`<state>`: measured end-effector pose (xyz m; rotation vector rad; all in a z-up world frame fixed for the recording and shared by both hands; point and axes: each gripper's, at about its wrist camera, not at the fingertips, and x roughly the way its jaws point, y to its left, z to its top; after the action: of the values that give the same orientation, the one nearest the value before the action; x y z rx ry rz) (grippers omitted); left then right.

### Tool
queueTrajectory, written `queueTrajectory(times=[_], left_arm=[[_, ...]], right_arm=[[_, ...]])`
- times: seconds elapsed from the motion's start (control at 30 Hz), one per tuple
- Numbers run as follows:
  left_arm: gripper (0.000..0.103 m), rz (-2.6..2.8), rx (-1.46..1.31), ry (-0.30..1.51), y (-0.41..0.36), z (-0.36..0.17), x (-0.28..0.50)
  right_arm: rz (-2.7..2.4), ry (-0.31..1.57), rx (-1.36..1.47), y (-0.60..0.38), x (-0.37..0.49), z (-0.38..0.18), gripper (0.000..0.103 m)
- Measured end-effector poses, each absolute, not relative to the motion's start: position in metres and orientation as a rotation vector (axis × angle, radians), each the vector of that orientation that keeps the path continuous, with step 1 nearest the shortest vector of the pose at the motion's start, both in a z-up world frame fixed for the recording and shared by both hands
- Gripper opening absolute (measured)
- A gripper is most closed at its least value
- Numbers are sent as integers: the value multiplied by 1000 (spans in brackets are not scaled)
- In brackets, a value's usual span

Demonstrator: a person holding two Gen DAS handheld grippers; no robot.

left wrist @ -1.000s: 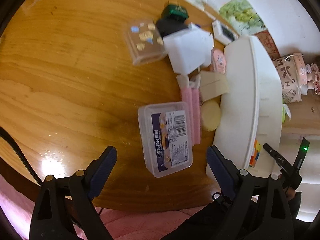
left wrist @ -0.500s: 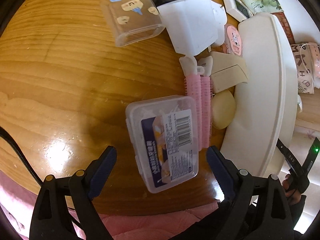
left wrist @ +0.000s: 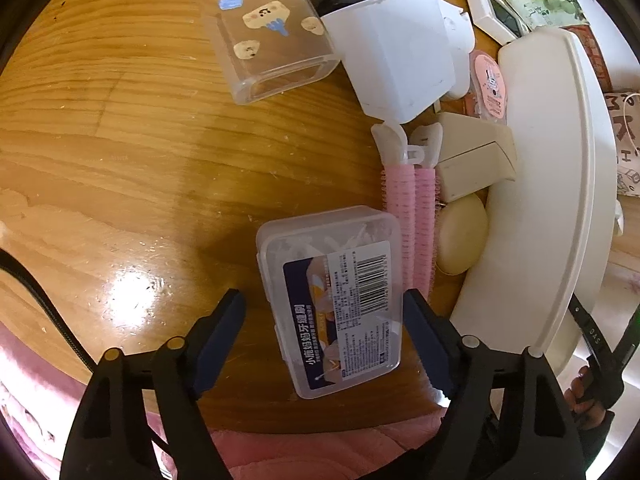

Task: Organize rigid objects
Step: 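Lower the left gripper onto the clear toothpick box and grasp it, then carry the toothpick box with the left gripper into the tray and release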

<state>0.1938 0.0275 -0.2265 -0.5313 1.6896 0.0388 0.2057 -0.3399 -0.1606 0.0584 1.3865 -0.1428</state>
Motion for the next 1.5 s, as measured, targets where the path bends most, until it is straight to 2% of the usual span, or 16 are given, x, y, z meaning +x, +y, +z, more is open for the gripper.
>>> queueTrajectory(times=[0.13,0.57,0.9,1.2,1.5], left_arm=[[70,83,-542,1678,34,-226,190],[69,163,-528,1638,30,-218,163],[69,196,-464,1444,13,-157,146],[69,223,-340,1247,-8,-80,144],[69,157,-282,1120,-47,-49,160]], right_arm=[[-135,1387,44,-339,205,-162,15],[-54,1395,55,-346,207,-164,9],[24,1413,24,-346,208,-166,6],[122,1433,-29,-342,209,-169,2],[212,1433,-108,-337,206,-170,3]])
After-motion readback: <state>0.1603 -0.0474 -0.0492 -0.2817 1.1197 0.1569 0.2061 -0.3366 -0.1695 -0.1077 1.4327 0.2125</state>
